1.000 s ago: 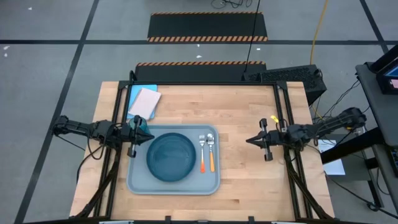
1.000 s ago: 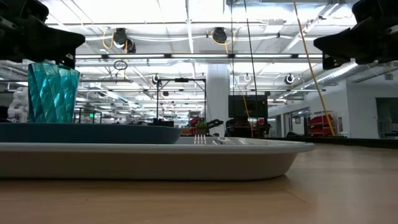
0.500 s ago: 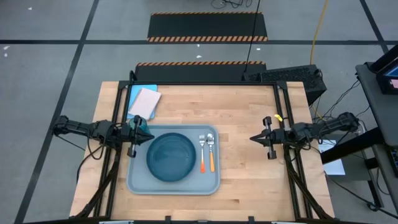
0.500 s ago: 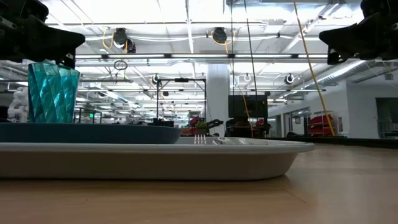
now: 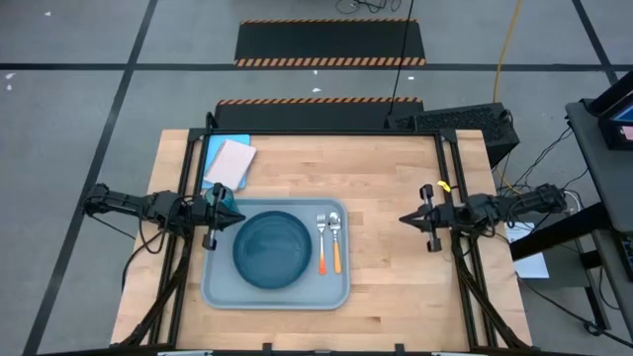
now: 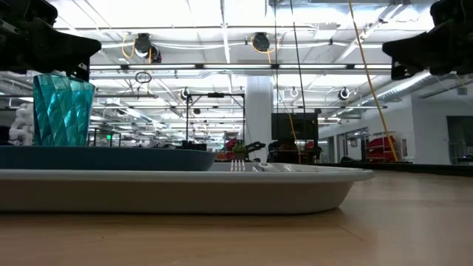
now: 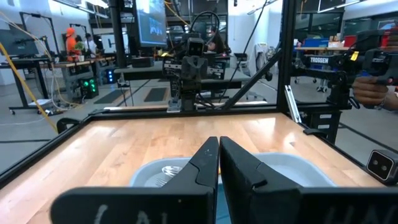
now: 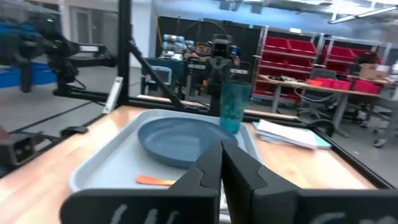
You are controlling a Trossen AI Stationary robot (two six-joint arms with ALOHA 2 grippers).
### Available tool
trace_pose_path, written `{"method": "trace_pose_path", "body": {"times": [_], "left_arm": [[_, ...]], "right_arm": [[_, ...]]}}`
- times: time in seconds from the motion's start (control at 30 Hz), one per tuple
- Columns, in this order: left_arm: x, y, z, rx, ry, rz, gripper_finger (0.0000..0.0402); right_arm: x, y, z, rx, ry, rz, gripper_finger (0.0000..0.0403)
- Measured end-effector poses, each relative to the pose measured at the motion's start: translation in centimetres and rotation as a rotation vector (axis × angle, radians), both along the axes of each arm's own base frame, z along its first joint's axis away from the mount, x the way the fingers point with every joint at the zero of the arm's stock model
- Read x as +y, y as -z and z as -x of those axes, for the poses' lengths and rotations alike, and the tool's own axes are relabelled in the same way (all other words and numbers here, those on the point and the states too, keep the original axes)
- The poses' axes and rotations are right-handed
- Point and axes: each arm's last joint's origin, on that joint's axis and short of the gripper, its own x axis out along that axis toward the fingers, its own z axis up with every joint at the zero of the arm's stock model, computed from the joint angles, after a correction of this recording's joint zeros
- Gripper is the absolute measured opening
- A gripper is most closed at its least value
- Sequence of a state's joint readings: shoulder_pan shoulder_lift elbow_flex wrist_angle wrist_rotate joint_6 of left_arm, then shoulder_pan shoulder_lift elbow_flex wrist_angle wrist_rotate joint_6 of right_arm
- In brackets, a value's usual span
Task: Pick and place plate/cup/fork/spoon on tray
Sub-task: Return to Home Position
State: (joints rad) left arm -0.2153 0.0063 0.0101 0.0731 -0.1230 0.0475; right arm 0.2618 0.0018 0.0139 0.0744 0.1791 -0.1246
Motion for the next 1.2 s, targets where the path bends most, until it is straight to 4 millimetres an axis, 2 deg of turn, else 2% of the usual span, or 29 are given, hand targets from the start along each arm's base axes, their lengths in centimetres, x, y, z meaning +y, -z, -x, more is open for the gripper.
{"method": "trace_pose_path", "body": {"times": [0.23, 0.53, 1.2], "left_arm": [[0.0, 0.0, 0.0, 0.0, 0.0, 0.0, 0.0019], [0.0, 0.0, 0.0, 0.001, 0.0, 0.0, 0.0019], [0.0, 0.0, 0.0, 0.001, 0.0, -0.001, 0.0019]], "right_arm": [[-1.0, 0.1, -0.2, 0.01, 0.108, -0.003, 0.0], [-2.0, 0.3, -0.2, 0.036, 0.131, -0.042, 0.0], [-2.0, 0.4, -0.3, 0.04, 0.136, -0.046, 0.0]]}}
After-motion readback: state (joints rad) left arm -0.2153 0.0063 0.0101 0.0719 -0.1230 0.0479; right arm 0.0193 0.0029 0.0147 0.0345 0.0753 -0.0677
